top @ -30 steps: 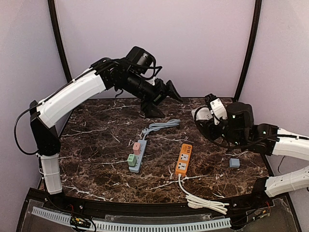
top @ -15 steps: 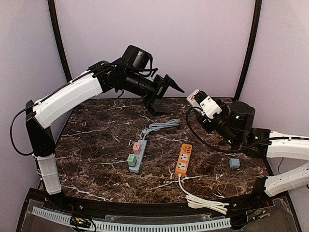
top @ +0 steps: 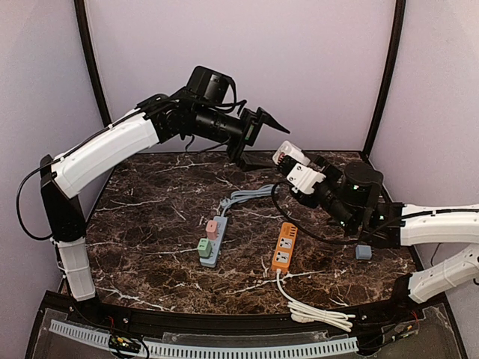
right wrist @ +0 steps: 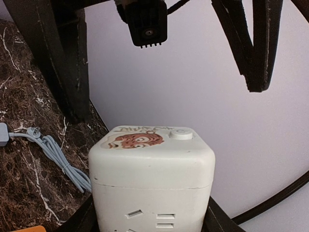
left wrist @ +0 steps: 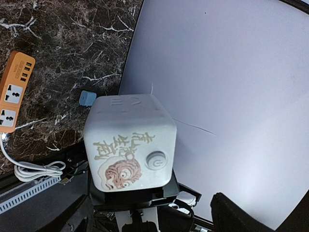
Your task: Insert the plug
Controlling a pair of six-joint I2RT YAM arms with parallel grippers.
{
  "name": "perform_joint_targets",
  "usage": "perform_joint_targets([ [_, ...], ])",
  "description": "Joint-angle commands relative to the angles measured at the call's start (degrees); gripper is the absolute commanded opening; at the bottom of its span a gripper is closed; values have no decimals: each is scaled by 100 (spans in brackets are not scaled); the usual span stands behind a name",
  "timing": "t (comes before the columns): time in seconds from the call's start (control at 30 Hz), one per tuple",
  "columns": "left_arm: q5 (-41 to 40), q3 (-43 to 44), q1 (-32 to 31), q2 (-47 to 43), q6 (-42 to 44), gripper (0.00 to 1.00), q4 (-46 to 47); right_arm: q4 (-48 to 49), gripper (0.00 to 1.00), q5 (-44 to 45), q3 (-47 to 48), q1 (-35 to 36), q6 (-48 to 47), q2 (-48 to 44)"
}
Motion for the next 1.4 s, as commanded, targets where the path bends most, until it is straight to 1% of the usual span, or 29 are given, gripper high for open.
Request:
perform_joint_targets([
  [0.0, 125, -56, 73, 77, -71, 84, 112, 701, 0, 44, 80, 93, -456, 84],
  [0.37, 113, -69, 92, 230, -42, 82, 148, 714, 0, 158, 266, 215, -622, 381],
  [0.6, 119, -91, 90, 293, 17, 77, 146, 680, 0, 181, 351, 309, -628, 491],
  [0.77, 134, -100, 92, 349, 69, 77, 100, 691, 0, 248, 409, 349, -709, 604],
  [1.17, 59, -133, 89, 402, 428, 76, -400, 663, 0, 244, 502, 354, -802, 624],
  [1.23, 43, -114, 86, 402, 483, 72, -429, 590, 0, 226, 522, 357, -742, 613],
  [1.27, 34, -103, 85, 397, 499, 67, -444, 572, 0, 227, 519, 358, -725, 622],
  [1.37, -16, -73, 91, 393, 554, 59, -497, 560, 0, 241, 512, 353, -715, 629],
])
